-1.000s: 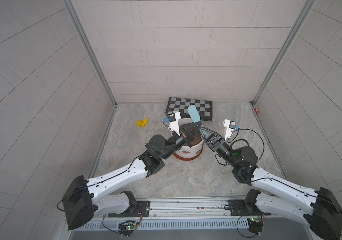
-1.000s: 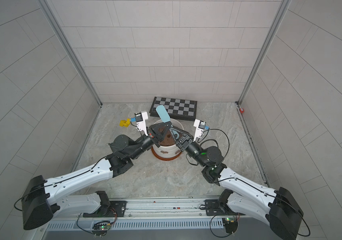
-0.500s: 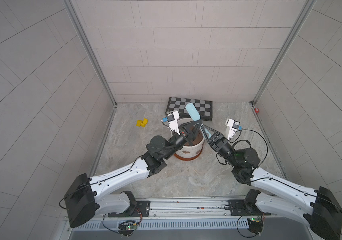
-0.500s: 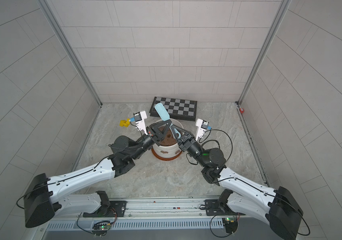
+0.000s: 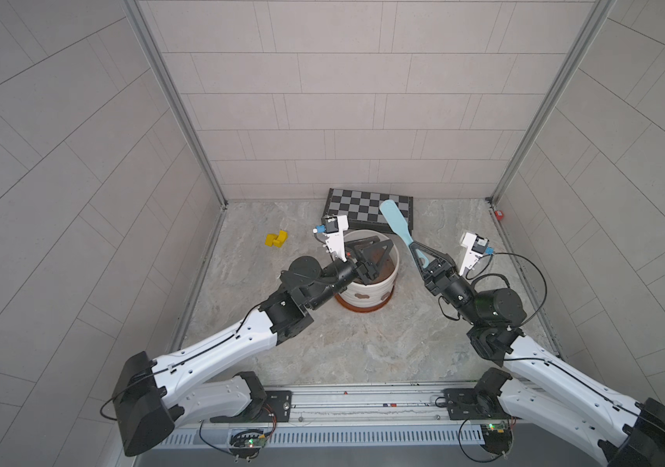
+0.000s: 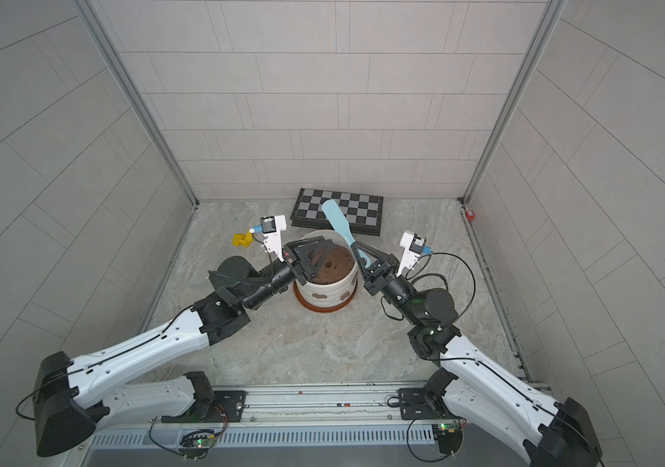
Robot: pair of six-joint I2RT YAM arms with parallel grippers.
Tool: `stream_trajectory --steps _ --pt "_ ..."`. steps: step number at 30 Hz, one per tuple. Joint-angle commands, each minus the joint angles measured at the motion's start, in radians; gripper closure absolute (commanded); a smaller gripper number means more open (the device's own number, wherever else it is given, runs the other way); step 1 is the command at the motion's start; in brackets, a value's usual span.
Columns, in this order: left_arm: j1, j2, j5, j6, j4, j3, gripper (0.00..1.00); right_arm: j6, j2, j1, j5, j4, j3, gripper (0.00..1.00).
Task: Scrub the dried mud off the ceramic pot
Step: Pick up the brush from the center of the board.
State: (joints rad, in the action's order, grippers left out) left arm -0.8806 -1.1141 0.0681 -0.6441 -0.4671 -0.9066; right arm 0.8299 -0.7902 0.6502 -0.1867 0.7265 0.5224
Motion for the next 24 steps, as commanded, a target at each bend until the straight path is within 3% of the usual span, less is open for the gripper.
stream_trajectory --steps 1,4,7,15,21,24 --pt "0.041 0.043 -0.083 0.001 0.153 -0.052 0.34 -0.251 0.049 -0.028 -0.115 -0.279 0.055 1.00" --pt "0.114 0.069 -0.111 -0.021 0.219 -0.065 0.32 -0.427 0.069 -0.040 -0.161 -0.467 0.117 1.00" --pt "0.186 0.075 -0.158 -0.132 0.242 -0.084 0.31 -0.574 0.085 -0.040 -0.152 -0.612 0.162 1.00" --pt "0.187 0.005 -0.245 -0.304 0.294 -0.137 0.29 -0.729 0.079 -0.038 -0.124 -0.689 0.196 1.00" --pt "0.187 0.028 -0.160 -0.287 0.381 -0.134 0.28 -0.855 0.082 -0.038 -0.075 -0.790 0.230 1.00" --pt "0.188 0.042 -0.095 -0.192 0.517 -0.172 0.28 -0.900 0.084 -0.038 -0.058 -0.839 0.245 1.00"
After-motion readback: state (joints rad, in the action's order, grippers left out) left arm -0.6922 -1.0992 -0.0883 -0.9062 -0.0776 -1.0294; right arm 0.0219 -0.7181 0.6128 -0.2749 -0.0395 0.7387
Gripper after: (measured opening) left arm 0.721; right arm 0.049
